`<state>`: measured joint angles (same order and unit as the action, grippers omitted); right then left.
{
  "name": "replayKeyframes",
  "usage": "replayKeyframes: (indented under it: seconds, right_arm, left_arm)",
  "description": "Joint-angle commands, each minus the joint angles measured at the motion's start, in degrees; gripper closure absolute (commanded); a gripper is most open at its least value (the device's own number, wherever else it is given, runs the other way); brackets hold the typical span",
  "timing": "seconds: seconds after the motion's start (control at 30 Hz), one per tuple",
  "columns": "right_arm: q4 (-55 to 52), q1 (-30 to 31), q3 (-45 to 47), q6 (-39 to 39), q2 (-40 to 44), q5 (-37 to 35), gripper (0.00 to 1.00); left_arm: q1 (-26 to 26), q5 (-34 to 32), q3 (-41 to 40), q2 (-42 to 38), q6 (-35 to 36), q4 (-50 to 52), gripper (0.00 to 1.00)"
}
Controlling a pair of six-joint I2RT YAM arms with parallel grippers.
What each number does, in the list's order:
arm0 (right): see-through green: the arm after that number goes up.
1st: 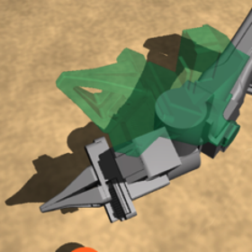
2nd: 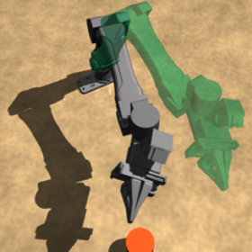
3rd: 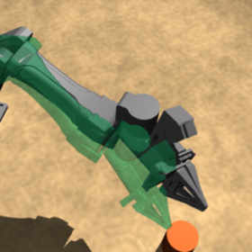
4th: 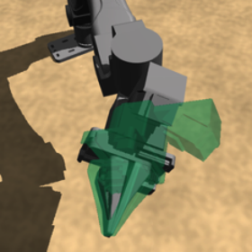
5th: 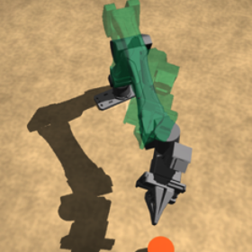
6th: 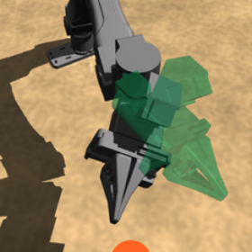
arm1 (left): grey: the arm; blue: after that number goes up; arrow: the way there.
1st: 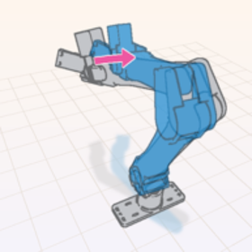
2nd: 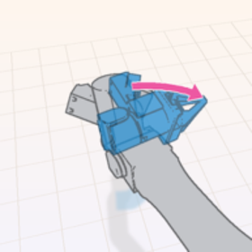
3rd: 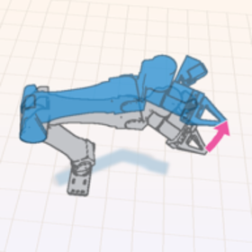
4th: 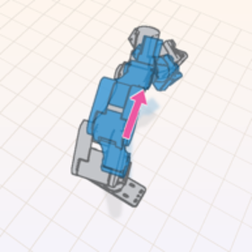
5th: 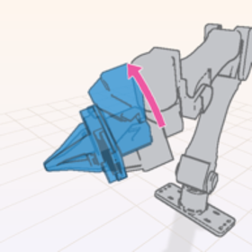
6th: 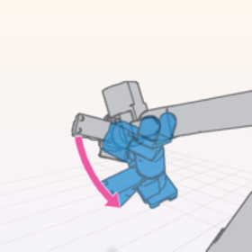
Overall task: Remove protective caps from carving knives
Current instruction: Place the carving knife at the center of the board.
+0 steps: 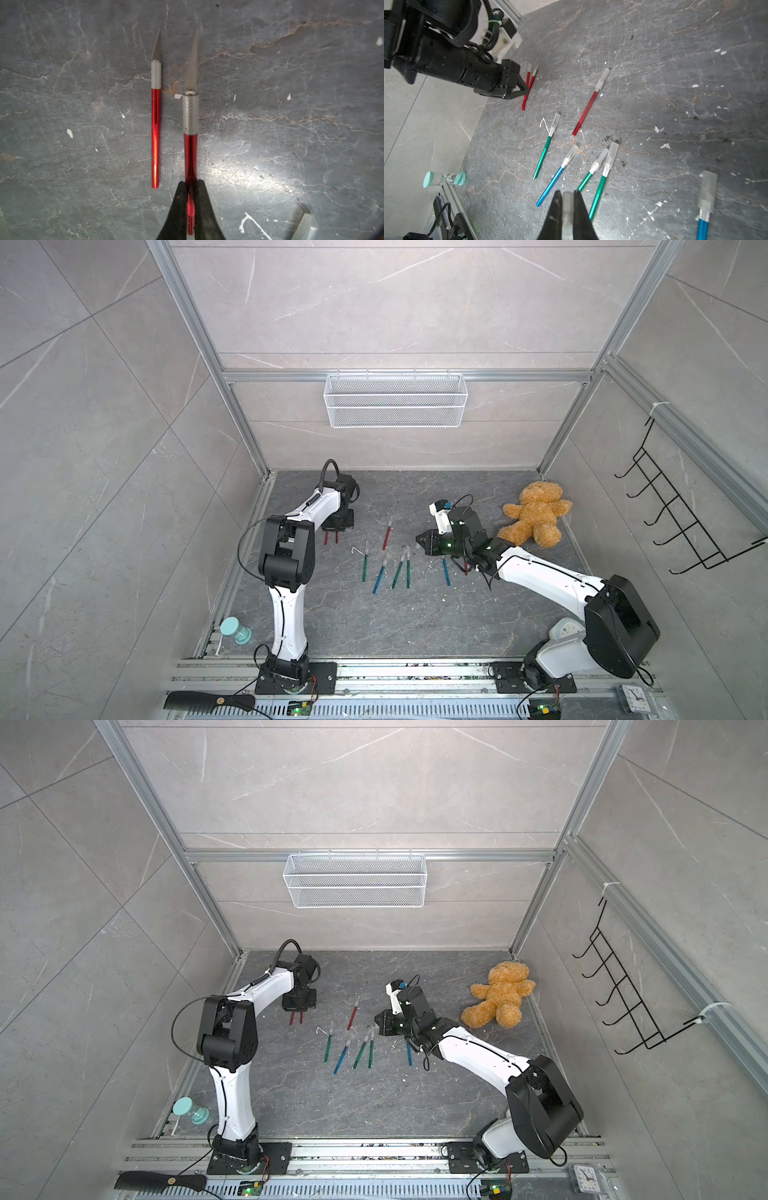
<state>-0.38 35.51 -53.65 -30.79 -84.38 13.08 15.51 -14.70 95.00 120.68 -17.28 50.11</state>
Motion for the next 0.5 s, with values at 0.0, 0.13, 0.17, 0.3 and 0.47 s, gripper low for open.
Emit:
replayKeyframes:
  seconds: [0.0, 0.13, 0.17, 0.3, 0.47]
  right_arm:
    - [1.3, 0.3, 0.9, 1.2, 1.0, 0.9, 1.0]
    - [1.7, 0.4, 0.8, 0.9, 0.5, 1.5, 1.0]
    - [1.8, 0.4, 0.9, 0.9, 0.4, 1.7, 1.0]
    - [1.8, 0.4, 0.9, 0.9, 0.4, 1.8, 1.0]
    - [1.9, 0.4, 0.8, 0.9, 0.4, 2.0, 1.0]
  left_arm:
    - [-0.6, 0.2, 3.4, 1.8, 1.7, 2.6, 1.0]
    - [-0.7, 0.0, 5.7, 4.3, 2.5, 3.4, 1.0]
    - [-0.8, 0.1, 6.3, 4.8, 2.7, 3.8, 1.0]
    - [-1.3, 0.4, 8.0, 6.5, 3.1, 4.5, 1.0]
    - [-1.5, 0.2, 9.1, 7.9, 4.0, 5.3, 1.0]
